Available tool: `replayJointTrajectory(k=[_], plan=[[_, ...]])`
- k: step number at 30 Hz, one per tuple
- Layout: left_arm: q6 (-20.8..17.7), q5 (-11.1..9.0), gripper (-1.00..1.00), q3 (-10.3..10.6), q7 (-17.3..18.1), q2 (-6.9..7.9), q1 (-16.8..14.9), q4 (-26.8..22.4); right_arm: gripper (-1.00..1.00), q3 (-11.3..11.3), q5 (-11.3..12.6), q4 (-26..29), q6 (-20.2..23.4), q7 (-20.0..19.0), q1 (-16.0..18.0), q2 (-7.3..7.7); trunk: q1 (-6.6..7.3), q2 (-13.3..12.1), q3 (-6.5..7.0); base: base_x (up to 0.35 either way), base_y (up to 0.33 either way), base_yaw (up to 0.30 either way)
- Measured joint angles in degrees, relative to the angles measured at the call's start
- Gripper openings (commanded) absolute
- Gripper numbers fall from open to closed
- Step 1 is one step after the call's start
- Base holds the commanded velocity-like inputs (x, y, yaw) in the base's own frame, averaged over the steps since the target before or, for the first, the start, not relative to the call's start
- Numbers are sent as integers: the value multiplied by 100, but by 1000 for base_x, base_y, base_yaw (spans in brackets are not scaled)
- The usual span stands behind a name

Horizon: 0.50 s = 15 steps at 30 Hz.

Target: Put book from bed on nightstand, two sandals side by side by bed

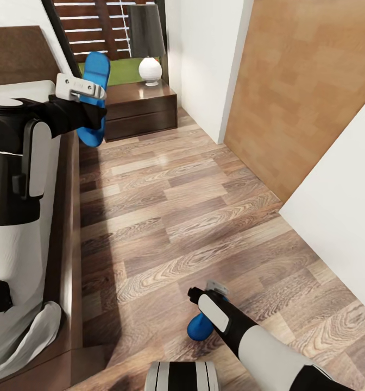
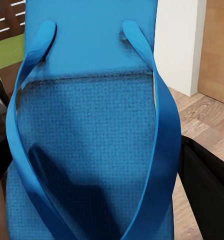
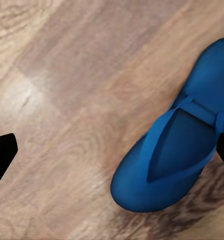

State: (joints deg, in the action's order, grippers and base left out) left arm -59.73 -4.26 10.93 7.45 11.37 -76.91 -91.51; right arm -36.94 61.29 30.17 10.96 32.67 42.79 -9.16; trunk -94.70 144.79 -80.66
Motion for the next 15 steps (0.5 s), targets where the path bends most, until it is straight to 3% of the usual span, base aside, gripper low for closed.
replayJointTrajectory(k=[6,15], plan=[[0,-2,-100,23,0,0,5,2,100,157,184,-18,-234,0,-10,33,0,0,0,0,0,1],[0,0,-100,39,0,0,7,4,100,190,248,-142,-391,-4,-21,21,0,0,0,0,0,0]])
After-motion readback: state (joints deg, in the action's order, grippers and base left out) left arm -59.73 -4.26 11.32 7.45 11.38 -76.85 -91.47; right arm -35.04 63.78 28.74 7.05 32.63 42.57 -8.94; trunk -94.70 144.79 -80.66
